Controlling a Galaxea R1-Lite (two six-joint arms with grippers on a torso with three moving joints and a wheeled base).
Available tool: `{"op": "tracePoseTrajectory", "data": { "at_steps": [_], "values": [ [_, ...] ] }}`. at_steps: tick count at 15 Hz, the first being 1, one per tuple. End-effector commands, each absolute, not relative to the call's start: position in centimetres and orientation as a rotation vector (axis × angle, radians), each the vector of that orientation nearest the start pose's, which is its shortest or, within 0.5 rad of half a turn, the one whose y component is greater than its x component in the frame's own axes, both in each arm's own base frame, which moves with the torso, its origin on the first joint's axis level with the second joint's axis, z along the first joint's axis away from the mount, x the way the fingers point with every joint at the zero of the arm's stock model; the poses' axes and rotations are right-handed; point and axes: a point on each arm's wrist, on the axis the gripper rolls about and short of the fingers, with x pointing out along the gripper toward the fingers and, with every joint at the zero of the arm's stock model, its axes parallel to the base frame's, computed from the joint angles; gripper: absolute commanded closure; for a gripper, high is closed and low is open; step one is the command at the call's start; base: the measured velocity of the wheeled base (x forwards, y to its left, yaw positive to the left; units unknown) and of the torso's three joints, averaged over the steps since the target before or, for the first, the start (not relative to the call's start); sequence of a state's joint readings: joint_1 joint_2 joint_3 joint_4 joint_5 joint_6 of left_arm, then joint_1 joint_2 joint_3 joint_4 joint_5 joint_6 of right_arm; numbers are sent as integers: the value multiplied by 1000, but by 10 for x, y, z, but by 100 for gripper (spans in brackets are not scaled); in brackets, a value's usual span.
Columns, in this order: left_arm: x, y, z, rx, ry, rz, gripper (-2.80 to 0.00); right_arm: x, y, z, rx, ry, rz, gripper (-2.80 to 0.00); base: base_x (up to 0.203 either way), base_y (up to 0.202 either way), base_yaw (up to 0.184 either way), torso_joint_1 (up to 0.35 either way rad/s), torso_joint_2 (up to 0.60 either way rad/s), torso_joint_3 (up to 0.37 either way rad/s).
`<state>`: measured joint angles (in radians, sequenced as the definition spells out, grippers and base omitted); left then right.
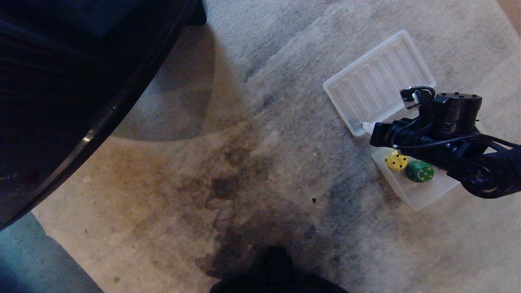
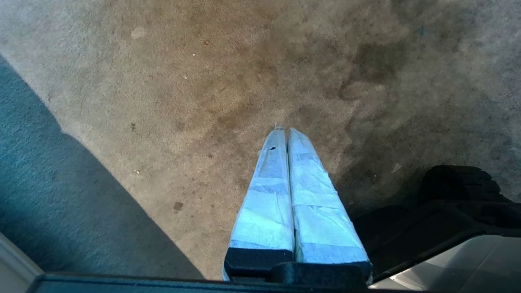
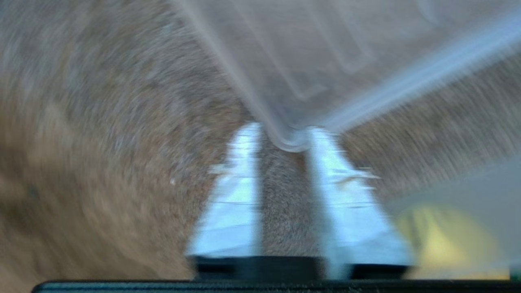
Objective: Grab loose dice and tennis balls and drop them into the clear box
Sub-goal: Close the lid
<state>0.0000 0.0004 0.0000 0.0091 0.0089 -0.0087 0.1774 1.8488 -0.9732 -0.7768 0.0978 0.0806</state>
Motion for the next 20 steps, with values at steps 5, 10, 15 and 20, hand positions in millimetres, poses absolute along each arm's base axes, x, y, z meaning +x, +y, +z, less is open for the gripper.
{"op": "tracePoseTrajectory", "data": {
  "at_steps": [5, 10, 15, 20],
  "values": [
    [-23, 0, 74, -9, 11, 11, 0, 350, 72, 187, -67, 105, 337, -280, 0, 0, 0, 0, 0, 0],
    [-23, 0, 74, -9, 11, 9, 0, 364, 79, 166, -254, 113, 362, -280, 0, 0, 0, 0, 0, 0],
    [-23, 0, 74, -9, 12, 11, 0, 384, 86, 164, -351, 59, 362, -280, 0, 0, 0, 0, 0, 0],
    [-23, 0, 75, -9, 9, 9, 0, 390, 88, 166, -400, 31, 362, -280, 0, 0, 0, 0, 0, 0]
  ]
}}
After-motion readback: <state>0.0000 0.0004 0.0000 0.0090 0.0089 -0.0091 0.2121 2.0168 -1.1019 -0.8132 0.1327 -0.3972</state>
